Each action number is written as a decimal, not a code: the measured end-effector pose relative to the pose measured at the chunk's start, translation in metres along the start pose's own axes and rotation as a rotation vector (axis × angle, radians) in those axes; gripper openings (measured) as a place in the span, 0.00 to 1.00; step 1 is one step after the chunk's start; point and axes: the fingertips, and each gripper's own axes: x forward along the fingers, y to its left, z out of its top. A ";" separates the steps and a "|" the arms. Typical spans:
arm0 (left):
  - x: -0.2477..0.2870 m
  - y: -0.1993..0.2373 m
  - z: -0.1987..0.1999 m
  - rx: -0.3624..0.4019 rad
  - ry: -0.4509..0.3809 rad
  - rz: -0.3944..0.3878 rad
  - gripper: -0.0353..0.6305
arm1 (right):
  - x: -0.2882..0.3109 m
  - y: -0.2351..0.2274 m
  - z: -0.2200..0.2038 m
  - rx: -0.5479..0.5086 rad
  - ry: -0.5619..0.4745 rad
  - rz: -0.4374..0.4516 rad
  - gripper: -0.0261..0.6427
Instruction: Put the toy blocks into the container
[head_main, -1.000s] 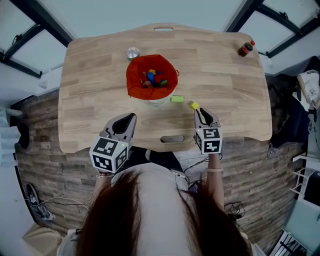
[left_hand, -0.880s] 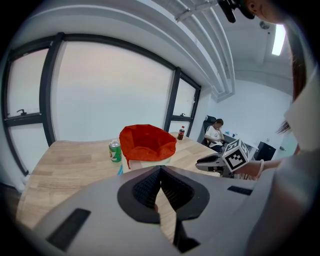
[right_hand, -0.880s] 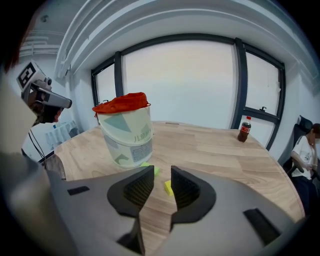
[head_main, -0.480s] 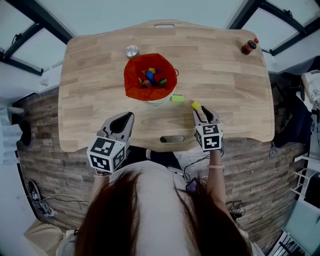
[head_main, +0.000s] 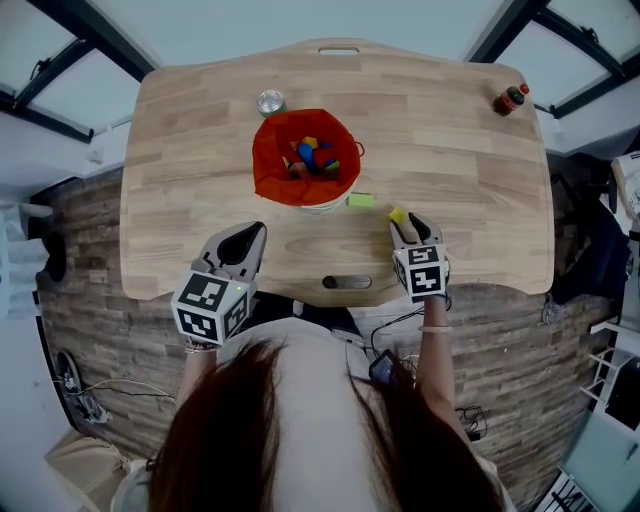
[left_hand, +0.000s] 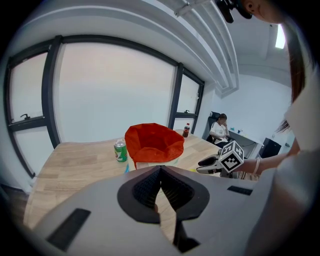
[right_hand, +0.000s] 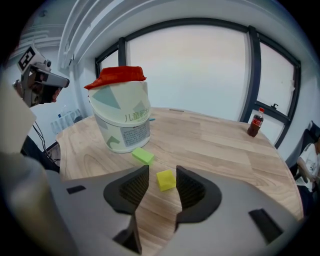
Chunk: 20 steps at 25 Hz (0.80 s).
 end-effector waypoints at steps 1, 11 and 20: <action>0.000 0.001 0.000 0.000 0.001 0.002 0.07 | 0.002 -0.001 -0.001 0.000 0.005 0.002 0.28; 0.010 0.011 0.003 0.018 0.024 0.016 0.07 | 0.025 -0.003 -0.012 -0.016 0.069 0.038 0.31; 0.019 0.021 0.004 0.010 0.042 0.026 0.07 | 0.041 -0.005 -0.024 -0.043 0.134 0.081 0.31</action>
